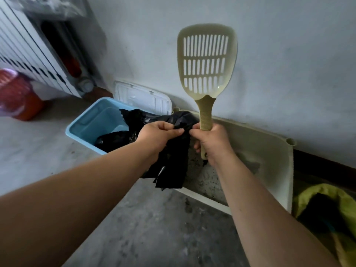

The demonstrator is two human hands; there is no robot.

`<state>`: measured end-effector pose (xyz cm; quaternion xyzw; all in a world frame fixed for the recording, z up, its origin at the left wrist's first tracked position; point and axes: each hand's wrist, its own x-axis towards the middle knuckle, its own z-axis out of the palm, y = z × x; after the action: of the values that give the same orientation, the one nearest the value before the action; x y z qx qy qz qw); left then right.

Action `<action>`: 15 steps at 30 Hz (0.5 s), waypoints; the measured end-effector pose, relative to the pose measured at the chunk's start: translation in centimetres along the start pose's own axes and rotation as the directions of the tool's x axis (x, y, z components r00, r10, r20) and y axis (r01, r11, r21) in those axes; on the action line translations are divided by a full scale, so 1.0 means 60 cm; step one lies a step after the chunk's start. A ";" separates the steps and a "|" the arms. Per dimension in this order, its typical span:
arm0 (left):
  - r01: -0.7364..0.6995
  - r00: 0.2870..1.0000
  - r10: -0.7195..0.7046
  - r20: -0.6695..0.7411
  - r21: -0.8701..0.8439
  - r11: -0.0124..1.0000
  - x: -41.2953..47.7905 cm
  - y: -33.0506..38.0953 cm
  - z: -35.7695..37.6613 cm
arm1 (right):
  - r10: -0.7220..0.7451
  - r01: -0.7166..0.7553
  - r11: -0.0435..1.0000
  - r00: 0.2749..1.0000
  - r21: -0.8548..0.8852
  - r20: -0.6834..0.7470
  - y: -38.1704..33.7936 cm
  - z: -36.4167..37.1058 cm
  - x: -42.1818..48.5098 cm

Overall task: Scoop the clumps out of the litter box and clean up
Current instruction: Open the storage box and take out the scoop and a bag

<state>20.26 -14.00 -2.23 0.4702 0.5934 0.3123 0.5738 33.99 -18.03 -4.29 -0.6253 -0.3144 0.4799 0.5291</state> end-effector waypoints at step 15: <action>0.014 0.963 0.019 0.268 -0.119 0.993 -0.061 -0.036 -0.022 | -0.029 0.029 0.998 1.000 -0.052 -0.002 -0.001 0.014 -0.081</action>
<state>18.19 -17.92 -2.58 0.4736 0.4896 0.2814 0.6759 31.56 -22.11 -2.91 -0.6350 -0.3351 0.4629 0.5198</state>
